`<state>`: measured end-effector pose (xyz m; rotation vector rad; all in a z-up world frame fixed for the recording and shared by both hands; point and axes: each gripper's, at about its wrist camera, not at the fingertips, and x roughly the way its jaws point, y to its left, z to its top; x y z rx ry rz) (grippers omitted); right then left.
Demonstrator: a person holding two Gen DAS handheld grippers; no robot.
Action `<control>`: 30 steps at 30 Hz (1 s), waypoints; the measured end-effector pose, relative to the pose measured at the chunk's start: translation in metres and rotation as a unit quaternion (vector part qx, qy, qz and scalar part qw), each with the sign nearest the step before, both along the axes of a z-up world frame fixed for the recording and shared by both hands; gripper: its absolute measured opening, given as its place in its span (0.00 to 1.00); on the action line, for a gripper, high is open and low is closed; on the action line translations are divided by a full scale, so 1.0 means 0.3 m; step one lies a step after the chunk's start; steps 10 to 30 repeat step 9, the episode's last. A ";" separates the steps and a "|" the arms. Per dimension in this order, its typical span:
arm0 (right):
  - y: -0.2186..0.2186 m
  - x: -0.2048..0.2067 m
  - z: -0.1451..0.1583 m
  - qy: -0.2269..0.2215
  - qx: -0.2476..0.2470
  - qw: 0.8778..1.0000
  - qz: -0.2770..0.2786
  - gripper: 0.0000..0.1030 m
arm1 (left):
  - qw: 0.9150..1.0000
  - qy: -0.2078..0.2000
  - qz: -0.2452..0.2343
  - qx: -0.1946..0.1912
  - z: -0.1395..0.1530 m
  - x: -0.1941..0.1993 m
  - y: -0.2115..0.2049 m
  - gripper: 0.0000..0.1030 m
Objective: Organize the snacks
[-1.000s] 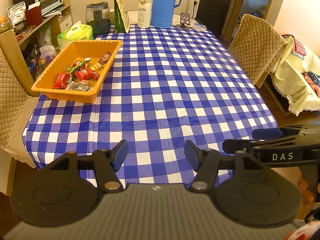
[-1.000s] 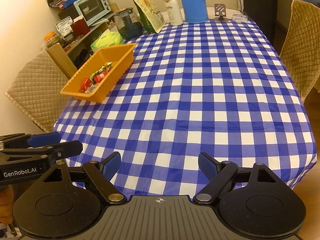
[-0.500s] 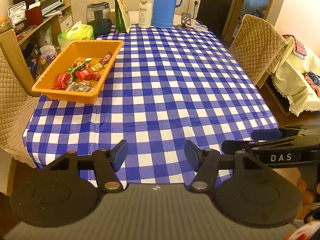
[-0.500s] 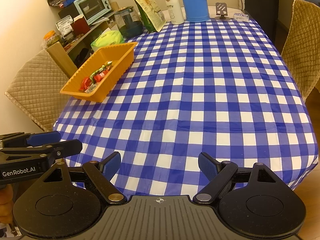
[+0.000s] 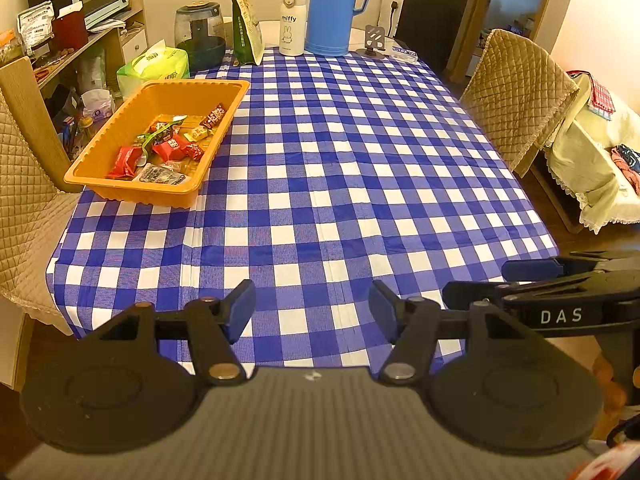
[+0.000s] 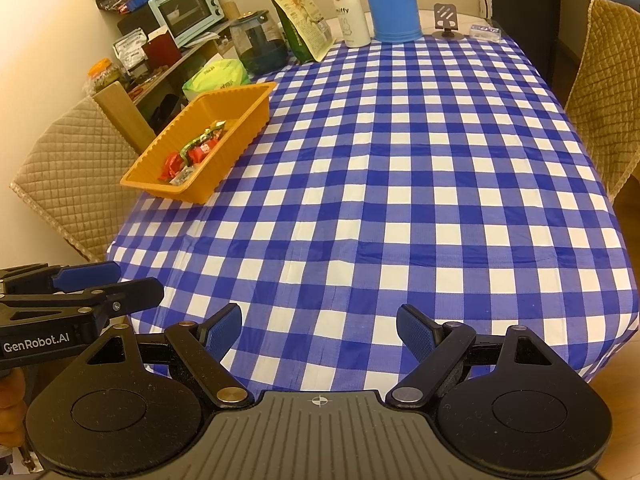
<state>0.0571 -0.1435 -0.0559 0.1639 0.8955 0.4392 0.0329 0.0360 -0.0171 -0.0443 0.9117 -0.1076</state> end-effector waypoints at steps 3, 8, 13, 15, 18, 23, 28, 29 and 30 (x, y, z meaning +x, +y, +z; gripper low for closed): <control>0.003 0.004 -0.005 0.001 0.000 1.000 0.000 0.82 | 1.000 0.000 0.000 0.000 -0.001 0.002 0.001 0.58; 0.007 0.009 -0.010 0.002 -0.001 1.000 0.001 0.82 | 1.000 0.001 0.001 0.001 -0.001 0.003 0.002 0.58; 0.007 0.009 -0.010 0.002 -0.001 1.000 0.001 0.82 | 1.000 0.003 0.002 0.001 -0.001 0.004 0.002 0.59; 0.007 0.009 -0.010 0.002 -0.001 1.000 0.001 0.82 | 1.000 0.003 0.002 0.001 -0.001 0.004 0.002 0.59; 0.007 0.009 -0.010 0.002 -0.001 1.000 0.001 0.82 | 1.000 0.003 0.002 0.001 -0.001 0.004 0.002 0.59; 0.007 0.009 -0.010 0.002 -0.001 1.000 0.001 0.82 | 1.000 0.003 0.002 0.001 -0.001 0.004 0.002 0.59; 0.007 0.009 -0.010 0.002 -0.001 1.000 0.001 0.82 | 1.000 0.003 0.002 0.001 -0.001 0.004 0.002 0.59; 0.007 0.009 -0.010 0.002 -0.001 1.000 0.001 0.82 | 1.000 0.003 0.002 0.001 -0.001 0.004 0.002 0.59; 0.007 0.009 -0.010 0.002 -0.001 1.000 0.001 0.82 | 1.000 0.003 0.002 0.001 -0.001 0.004 0.002 0.59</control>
